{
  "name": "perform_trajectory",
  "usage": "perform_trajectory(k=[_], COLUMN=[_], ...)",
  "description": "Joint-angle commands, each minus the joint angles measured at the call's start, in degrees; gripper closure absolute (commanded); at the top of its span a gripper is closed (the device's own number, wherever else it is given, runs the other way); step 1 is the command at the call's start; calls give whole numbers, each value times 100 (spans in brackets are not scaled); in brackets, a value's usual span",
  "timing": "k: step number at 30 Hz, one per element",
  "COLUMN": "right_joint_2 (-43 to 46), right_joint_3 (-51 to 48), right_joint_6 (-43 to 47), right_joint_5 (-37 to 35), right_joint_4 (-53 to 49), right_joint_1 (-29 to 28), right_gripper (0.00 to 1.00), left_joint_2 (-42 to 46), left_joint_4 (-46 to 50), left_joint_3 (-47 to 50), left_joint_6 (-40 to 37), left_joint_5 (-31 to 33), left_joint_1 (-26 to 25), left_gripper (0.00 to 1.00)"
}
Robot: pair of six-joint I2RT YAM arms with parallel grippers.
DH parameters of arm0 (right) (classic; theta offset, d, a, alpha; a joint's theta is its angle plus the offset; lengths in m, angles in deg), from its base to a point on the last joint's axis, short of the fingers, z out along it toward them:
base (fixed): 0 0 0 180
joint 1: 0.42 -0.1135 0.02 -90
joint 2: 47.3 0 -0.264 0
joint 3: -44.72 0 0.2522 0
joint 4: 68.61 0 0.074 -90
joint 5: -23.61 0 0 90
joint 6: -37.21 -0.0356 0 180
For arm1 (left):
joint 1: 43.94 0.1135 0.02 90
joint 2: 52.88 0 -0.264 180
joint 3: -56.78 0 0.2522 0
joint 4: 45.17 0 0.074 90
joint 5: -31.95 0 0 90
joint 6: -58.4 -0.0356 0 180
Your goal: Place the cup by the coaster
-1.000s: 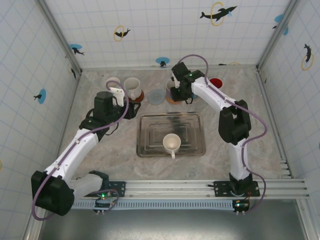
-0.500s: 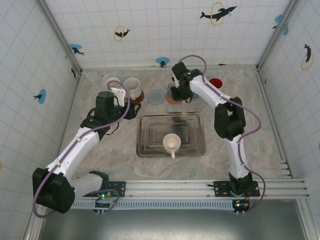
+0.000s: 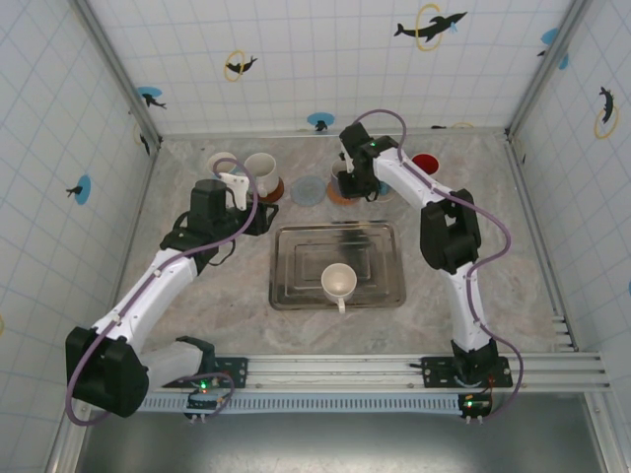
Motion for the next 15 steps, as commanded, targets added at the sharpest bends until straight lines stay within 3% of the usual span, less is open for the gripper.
perform_trajectory(k=[1, 15], right_joint_2=[-100, -259], right_joint_3=[399, 534], right_joint_6=[69, 68], right_joint_5=[68, 58], right_joint_4=[146, 147], right_joint_1=[32, 80], right_gripper=[100, 100], left_joint_2=[-51, -140], left_joint_4=[72, 80], left_joint_3=[-183, -224], left_joint_6=[-149, -130], left_joint_5=[49, 70], left_joint_1=[-29, -36], left_gripper=[40, 40])
